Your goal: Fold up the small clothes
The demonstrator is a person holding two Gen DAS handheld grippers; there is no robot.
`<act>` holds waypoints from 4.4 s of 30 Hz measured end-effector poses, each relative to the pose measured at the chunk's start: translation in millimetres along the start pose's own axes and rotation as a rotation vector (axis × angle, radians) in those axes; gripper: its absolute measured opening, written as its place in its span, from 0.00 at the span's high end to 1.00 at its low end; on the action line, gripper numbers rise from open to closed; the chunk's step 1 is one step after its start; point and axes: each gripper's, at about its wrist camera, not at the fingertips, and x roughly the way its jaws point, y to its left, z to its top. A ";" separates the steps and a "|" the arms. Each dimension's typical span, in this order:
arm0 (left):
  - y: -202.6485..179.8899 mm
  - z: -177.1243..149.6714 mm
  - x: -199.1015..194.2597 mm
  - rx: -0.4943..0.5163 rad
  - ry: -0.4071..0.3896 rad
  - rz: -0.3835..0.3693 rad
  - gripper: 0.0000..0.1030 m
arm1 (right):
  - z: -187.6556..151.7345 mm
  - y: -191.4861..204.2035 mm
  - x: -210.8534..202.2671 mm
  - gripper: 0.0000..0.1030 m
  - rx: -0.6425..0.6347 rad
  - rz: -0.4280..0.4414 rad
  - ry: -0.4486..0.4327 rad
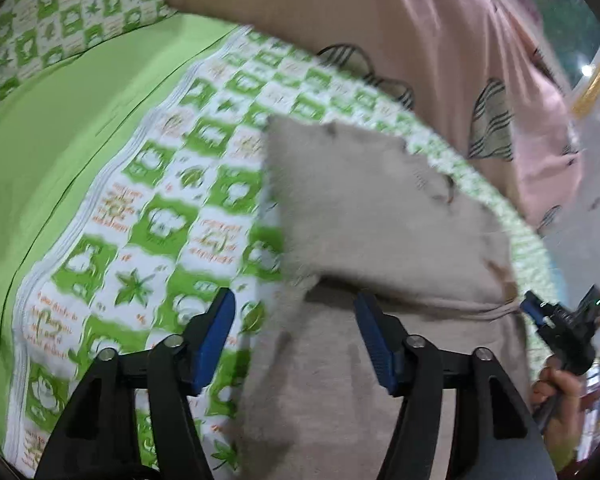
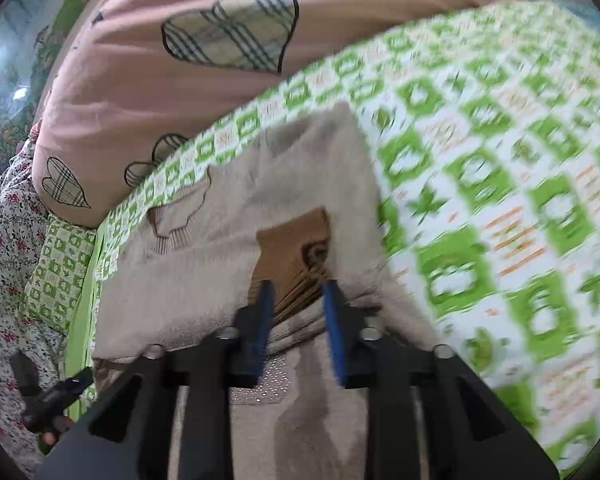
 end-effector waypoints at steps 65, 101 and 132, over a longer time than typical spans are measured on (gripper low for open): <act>-15.6 -281.7 -93.9 0.072 0.329 -0.256 0.33 | -203.3 -58.9 -165.5 0.42 -0.228 0.315 0.414; -70.8 -14.6 -85.7 0.196 -0.177 -0.276 0.94 | 4.2 20.6 -87.7 0.90 -0.178 0.377 -0.014; -104.1 -22.5 66.8 0.284 0.113 -0.160 0.68 | -31.6 81.1 42.6 0.62 -0.509 0.234 0.231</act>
